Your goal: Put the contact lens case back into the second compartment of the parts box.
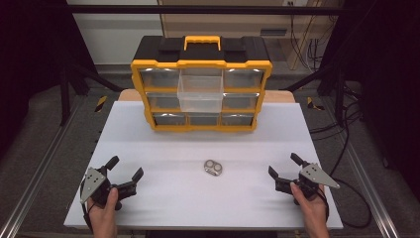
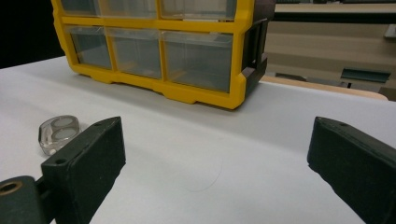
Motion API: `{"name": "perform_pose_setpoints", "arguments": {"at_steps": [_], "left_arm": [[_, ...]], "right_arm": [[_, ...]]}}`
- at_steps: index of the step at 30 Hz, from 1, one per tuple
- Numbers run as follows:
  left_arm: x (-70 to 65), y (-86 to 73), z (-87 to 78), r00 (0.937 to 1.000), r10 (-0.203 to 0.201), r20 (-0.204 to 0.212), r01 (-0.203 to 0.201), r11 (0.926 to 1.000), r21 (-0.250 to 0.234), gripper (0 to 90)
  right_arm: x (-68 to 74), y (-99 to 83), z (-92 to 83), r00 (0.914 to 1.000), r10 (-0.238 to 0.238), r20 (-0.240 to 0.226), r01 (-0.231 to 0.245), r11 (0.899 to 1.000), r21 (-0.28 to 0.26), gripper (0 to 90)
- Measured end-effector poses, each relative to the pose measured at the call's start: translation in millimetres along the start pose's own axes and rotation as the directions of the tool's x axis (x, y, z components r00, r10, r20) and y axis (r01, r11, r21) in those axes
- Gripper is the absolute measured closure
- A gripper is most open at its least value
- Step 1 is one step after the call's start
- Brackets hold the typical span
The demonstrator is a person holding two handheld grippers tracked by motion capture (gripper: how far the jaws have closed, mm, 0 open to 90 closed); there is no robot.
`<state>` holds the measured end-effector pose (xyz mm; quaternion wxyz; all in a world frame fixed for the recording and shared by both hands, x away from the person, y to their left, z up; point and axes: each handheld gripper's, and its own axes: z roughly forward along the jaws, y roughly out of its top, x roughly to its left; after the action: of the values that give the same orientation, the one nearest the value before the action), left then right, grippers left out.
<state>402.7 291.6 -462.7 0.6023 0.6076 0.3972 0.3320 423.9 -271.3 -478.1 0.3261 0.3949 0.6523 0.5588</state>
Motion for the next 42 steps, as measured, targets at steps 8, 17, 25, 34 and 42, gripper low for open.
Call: {"name": "perform_pose_setpoints", "arguments": {"at_steps": [8, 17, 25, 34, 42], "left_arm": [[5.5, -1.2, -1.2, 0.9992, -0.04, 0.001, 0.04, 0.9991, -0.014, 0.8], [5.8, -2.0, 0.6, 0.9996, -0.027, -0.007, 0.027, 0.9996, -0.012, 0.8], [4.7, -1.8, 0.6, 0.9998, -0.019, -0.001, 0.019, 0.9997, -0.013, 0.7], [2.5, -2.5, 3.8, 0.9997, -0.017, 0.02, 0.017, 0.9998, -0.007, 0.7], [0.6, -2.7, 6.0, 0.9994, -0.004, 0.036, 0.004, 1.0, 0.002, 0.7]], "right_arm": [[3.1, 1.7, 0.7, 0.9999, 0.003, 0.015, -0.003, 0.999, 0.043, 4.6], [9.1, 12.3, 9.6, 0.9987, 0.008, 0.05, -0.013, 0.996, 0.087, 6.6], [24.2, 24.8, 12.8, 0.9999, 0.002, -0.015, 0.0, 0.983, 0.184, 7.5], [47.5, 35.9, 40.0, 0.9925, -0.083, -0.09, 0.109, 0.936, 0.334, 7.6], [72.5, 49.4, 74.4, 0.9772, -0.136, -0.164, 0.194, 0.884, 0.425, 7.3]]}}
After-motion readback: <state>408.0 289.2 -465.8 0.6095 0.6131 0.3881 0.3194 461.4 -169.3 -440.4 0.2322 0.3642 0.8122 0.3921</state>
